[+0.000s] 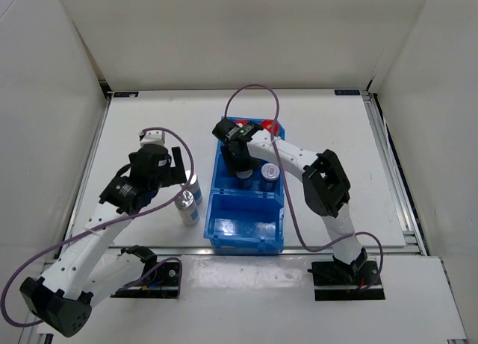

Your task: Organize the condiment bottles

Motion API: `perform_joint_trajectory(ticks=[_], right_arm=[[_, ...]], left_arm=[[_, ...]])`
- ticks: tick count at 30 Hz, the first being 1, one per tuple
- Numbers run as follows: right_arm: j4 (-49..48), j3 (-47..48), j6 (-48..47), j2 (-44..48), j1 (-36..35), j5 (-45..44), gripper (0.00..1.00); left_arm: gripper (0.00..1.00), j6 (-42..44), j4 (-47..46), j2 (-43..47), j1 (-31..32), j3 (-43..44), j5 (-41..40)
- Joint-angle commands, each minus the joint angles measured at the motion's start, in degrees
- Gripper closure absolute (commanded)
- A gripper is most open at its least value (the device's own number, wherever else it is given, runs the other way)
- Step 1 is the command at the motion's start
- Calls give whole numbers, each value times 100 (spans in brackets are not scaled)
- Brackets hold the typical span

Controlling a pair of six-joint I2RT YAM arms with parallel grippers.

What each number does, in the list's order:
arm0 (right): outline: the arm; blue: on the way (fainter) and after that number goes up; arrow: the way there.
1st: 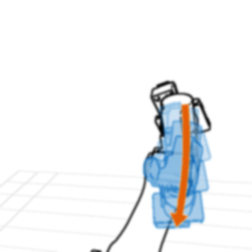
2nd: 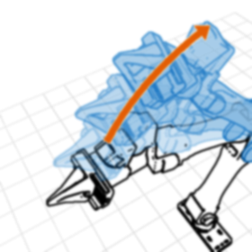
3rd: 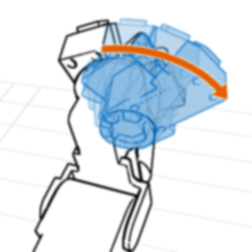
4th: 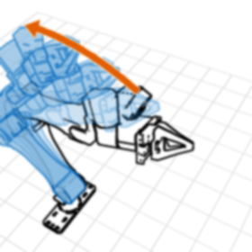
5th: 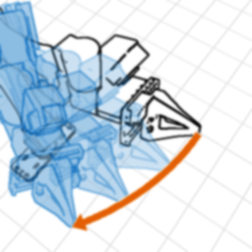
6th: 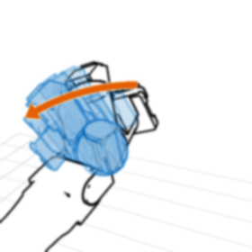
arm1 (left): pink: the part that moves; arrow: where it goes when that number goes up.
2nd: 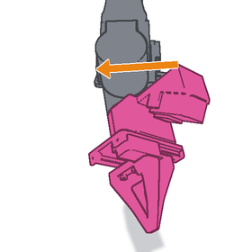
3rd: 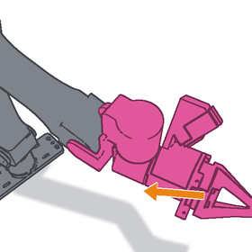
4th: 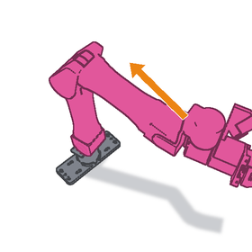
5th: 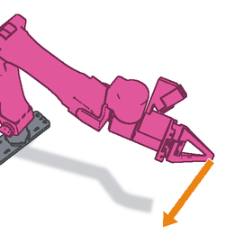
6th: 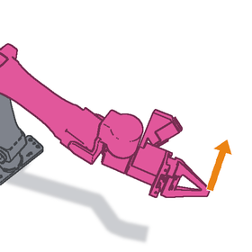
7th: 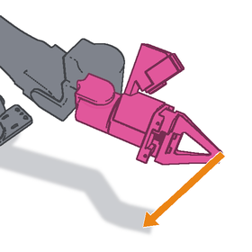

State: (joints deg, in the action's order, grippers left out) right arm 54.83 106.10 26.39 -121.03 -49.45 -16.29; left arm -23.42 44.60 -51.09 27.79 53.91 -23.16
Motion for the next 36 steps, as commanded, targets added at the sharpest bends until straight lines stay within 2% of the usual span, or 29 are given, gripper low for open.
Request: perform_joint_trajectory(ticks=[1, 2, 4, 5, 8, 11, 14, 18, 19, 24, 27, 32, 35, 36], right_arm=[[-165, 393, -90, 45, 6, -32, 63], [-165, 393, -90, -16, 6, -32, 50], [-227, 393, -90, 44, 6, 38, 29], [-227, 393, -151, 149, 6, 39, 12], [0, 726, -152, 431, 58, 118, 1], [598, 1254, -91, 913, 58, -84, 1], [757, 1185, -90, 1879, 58, -505, 1], [757, 229, -90, 3294, 58, -918, 1], [757, -356, -29, 3880, 58, -1041, 1], [915, -2004, 348, 5762, 58, -1323, 1], [1239, -2636, 603, 6527, 58, -1376, 1], [1732, -3113, 824, 7242, 58, -1447, 1], [1996, -3228, 876, 7576, 58, -1499, 1], [2153, -3228, 876, 7577, 58, -1499, 1]], left_arm=[[0, -22, 14, -120, -28, 14, 22], [0, -22, 14, -120, -28, 14, 22], [0, -22, 14, -120, -28, 14, 75], [0, -22, -73, -120, -28, 14, 257], [0, 118, -136, -120, -28, 14, 583], [0, 425, -372, -41, -28, -64, 1136], [0, 723, -688, 11, -28, -214, 1777], [0, 778, -760, -137, -28, -267, 2043], [0, 778, -699, -234, -28, -267, 1991], [0, 487, -470, -1113, -28, -65, 1912], [0, 435, -347, -1306, -142, 49, 1744], [0, 487, -347, -1421, -344, 49, 1735], [11, 487, -347, -1483, -345, 154, 1736], [23, 487, -347, -1370, -345, 155, 1736]])
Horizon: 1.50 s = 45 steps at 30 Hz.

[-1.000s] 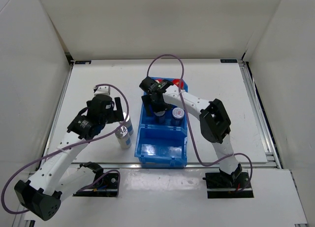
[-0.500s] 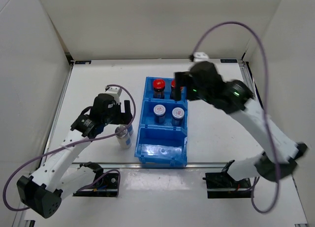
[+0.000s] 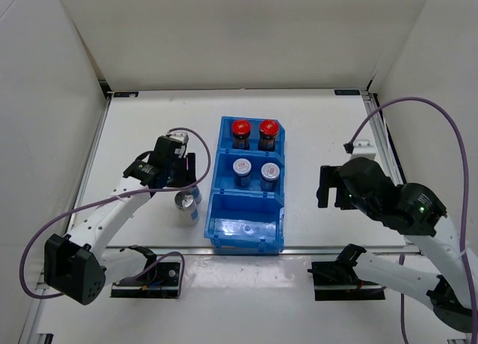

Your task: Organize the condiment bottles

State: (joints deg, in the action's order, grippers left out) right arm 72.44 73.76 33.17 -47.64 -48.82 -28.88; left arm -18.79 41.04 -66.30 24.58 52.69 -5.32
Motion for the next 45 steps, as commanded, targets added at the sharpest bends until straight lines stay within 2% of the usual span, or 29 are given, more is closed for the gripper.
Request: perform_joint_trajectory(ticks=[1, 2, 3, 5, 6, 11, 15, 18, 23, 26, 29, 37, 45], right_arm=[[498, 7, 199, 307, -5, -241, 1], [612, 138, 260, 308, -5, -310, 1], [822, 200, 260, 308, -5, -311, 1], [1069, 349, 382, 308, -5, -486, 1], [1261, 350, 383, 369, -5, -487, 1], [1263, 420, 436, 685, -5, -539, 1], [1263, 420, 384, 809, -5, -697, 1], [1316, 420, 216, 923, -5, -1030, 1], [975, 210, 15, 1414, -5, -1426, 1], [789, 8, -47, 1652, -5, -1567, 1], [736, 7, -47, 1652, -5, -1638, 1], [683, -46, -109, 1652, -5, -1586, 1], [631, -98, -109, 1942, -5, -1585, 1]], left_arm=[[30, 24, -51, 214, -23, 364, -117], [35, 24, -52, 275, -23, 522, -179], [46, 24, -52, 328, -23, 628, -180], [56, 24, 18, 390, -23, 1048, -241], [65, 76, 97, 338, -23, 1225, -241], [89, 15, 396, 337, 327, 2166, -163], [89, -256, 335, 267, 854, 2535, 215], [89, -257, 256, 118, 1601, 2536, 269], [89, -257, -113, -259, 3014, 2414, -425], [89, -257, -315, -558, 3534, 2299, -636], [89, -257, -447, -857, 3851, 2168, -786], [89, -371, -755, -1402, 4168, 1956, -786], [89, -591, -307, -1237, 4845, 2009, -1577]])
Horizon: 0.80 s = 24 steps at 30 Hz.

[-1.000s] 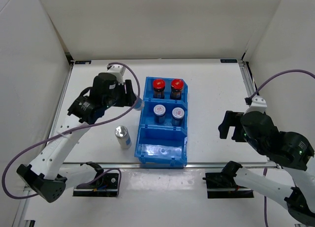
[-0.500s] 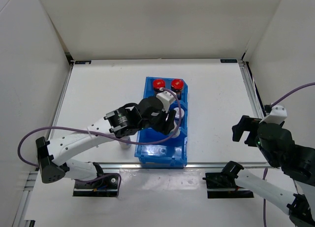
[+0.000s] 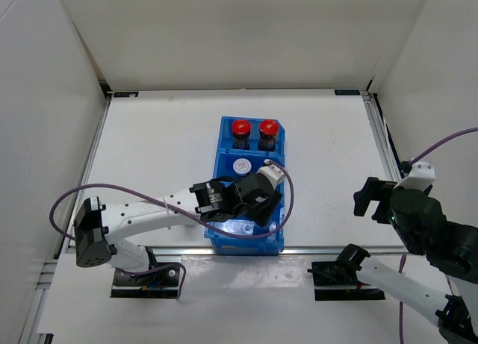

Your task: Organize the condiment bottles

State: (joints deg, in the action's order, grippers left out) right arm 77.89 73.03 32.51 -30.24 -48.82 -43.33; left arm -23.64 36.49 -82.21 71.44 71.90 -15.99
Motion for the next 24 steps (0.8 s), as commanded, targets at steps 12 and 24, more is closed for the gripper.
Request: perform_joint_trajectory(ticks=[12, 24], right_arm=[[25, -26, -105, 62, -5, -79, 1], [-81, -79, -210, -184, -5, 35, 1]], left_arm=[[78, -229, -327, 365, 213, -545, -563], [0, -299, -460, -111, 213, -440, -791]])
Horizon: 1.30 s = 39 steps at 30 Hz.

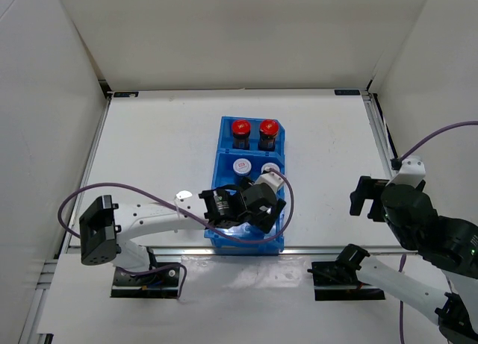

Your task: Organize the condiment bottles

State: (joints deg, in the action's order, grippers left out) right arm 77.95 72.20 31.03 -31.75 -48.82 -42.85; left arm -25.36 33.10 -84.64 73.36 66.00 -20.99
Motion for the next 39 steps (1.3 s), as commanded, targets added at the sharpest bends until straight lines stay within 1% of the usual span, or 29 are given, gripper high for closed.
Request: perform_joint_trajectory(ticks=[1, 3, 4, 5, 6, 8, 9, 10, 12, 13, 16, 19, 21, 22, 27, 31, 33, 35, 36, 38, 39], right_arm=[[-87, 4, -62, -33, -5, -13, 1], [-87, 4, -114, -85, -5, -13, 1], [-87, 4, -114, -86, -5, -13, 1], [-87, 4, -114, -86, -5, -13, 1], [-87, 4, -114, -147, -5, 39, 1], [-149, 4, -175, -148, -5, 101, 1], [-149, -48, -176, -226, -5, 101, 1], [-149, -49, -176, -288, -5, 101, 1], [-201, -49, -228, -350, -5, 154, 1], [-202, -49, -229, -402, -5, 154, 1], [-202, -49, -229, -455, -5, 154, 1], [-202, -49, -229, -455, -5, 154, 1], [-202, -49, -229, -455, -5, 154, 1], [-202, -49, -229, -455, -5, 154, 1], [-202, -49, -229, -455, -5, 207, 1], [-202, -49, -229, -455, -5, 207, 1], [-202, -49, -229, -455, -5, 207, 1], [-202, -49, -281, -455, -5, 207, 1], [-202, -49, -281, -455, -5, 207, 1], [-202, -49, -281, -455, -5, 207, 1], [-202, -49, -281, -455, -5, 207, 1]], left_arm=[[0, -196, 19, 132, 20, 202, -483], [0, -336, 520, 193, 20, 378, -721], [0, -398, 722, 263, 20, 457, -1087], [0, -495, 1220, 360, 81, 641, -1300], [0, -600, 1460, 656, 134, 712, -1737], [0, -960, 1873, 1070, 134, 713, -2118], [0, -1196, 2093, 1307, 134, 643, -2511], [0, -1599, 2530, 1771, 74, 555, -2602], [0, -1778, 2727, 2222, -102, 188, -2490], [0, -1927, 2797, 2598, -329, 29, -2402], [0, -2253, 3070, 3022, -551, -515, -2286], [0, -2455, 3071, 3331, -700, -964, -2155], [0, -2456, 2905, 3331, -771, -1150, -2084], [0, -2456, 2851, 3331, -858, -1316, -2023], [0, -2456, 2588, 3182, -1376, -1581, -1900], [0, -1991, 2000, 3129, -1851, -1844, -1488], [0, -1728, 1762, 3129, -2201, -2011, -1198], [0, -1569, 1428, 3129, -2422, -2090, -907], [2, -1437, 1323, 3129, -2597, -2143, -819], [6, -1322, 1086, 3129, -2730, -2144, -565], [13, -1270, 1084, 3077, -2800, -2065, -564]])
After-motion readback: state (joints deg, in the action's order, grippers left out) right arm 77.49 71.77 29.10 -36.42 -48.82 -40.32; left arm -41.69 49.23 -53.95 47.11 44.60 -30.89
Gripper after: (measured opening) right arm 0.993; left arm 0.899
